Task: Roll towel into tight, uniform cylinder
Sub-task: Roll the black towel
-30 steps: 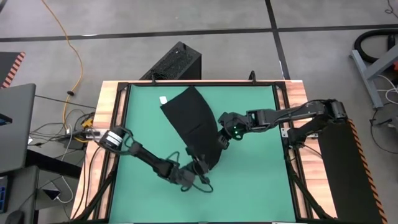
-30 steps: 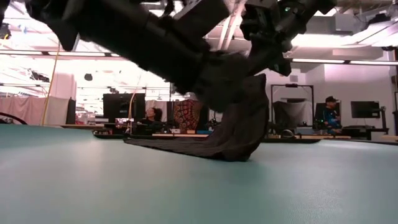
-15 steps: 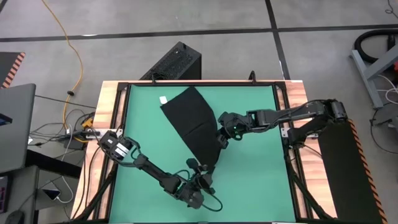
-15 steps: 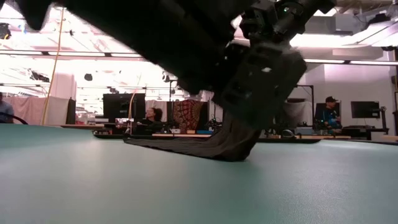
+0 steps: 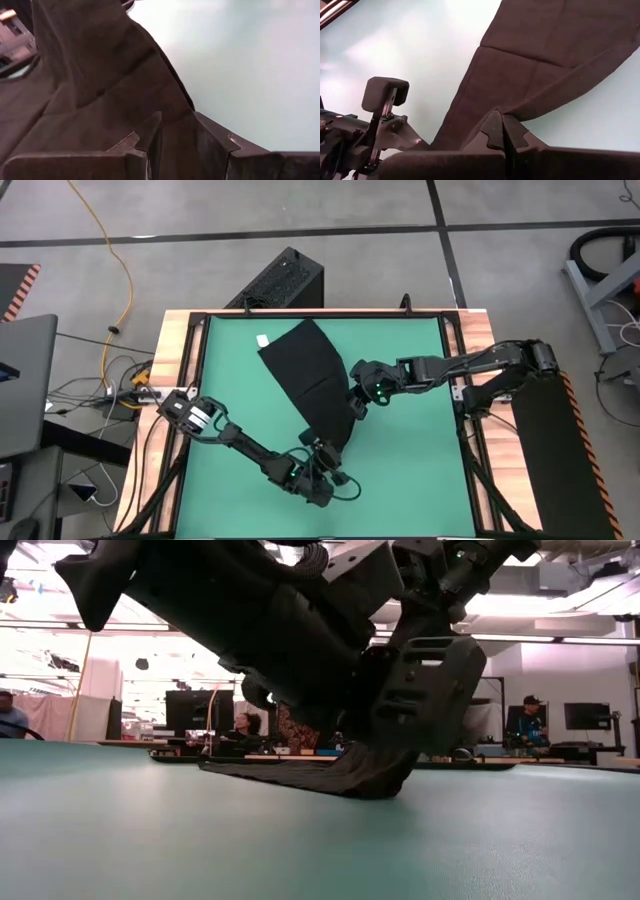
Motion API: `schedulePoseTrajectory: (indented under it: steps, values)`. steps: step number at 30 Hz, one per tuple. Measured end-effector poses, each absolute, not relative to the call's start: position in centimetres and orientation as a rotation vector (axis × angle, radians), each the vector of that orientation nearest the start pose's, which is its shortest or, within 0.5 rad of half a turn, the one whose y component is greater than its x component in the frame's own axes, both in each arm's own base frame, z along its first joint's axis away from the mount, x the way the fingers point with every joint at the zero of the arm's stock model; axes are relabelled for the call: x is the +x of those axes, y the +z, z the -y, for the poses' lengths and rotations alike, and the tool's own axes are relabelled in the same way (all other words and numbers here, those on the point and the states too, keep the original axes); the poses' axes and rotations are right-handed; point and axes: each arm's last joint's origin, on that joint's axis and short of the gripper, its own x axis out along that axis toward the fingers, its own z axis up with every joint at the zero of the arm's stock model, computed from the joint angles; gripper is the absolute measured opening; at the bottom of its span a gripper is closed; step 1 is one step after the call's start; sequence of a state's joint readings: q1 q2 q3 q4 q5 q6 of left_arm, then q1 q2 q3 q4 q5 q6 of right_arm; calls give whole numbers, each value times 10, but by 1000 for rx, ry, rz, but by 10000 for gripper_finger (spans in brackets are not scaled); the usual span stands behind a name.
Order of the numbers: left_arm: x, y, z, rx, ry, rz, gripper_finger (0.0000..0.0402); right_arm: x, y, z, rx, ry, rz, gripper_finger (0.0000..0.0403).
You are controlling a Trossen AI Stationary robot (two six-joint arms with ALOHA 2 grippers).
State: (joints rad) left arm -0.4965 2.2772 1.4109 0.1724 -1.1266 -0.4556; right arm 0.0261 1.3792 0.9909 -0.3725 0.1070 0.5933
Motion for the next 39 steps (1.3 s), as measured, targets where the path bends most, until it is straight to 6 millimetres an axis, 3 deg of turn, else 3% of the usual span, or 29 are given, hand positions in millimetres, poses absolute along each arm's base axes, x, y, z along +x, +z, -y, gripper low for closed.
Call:
schedulePoseTrajectory:
  steps: [14, 18, 22, 28, 34, 39]
  values:
    - [417, 108, 198, 18, 651, -321, 96, 290, 260, -5, 491, -284, -700, 0]
    - [420, 99, 197, 33, 622, -346, 96, 290, 260, -5, 491, -284, -699, 1]
    - [435, 93, 202, 109, 620, -371, 96, 290, 260, -5, 491, -282, -697, 1]
    - [453, 99, 211, 240, 714, -435, 96, 291, 261, -7, 476, -267, -694, 2]
    - [445, 94, 203, 170, 810, -442, 93, 291, 261, -12, 469, -247, -691, 2]
    - [446, 85, 192, 95, 784, -485, 60, 291, 262, -14, 466, -238, -685, 3]
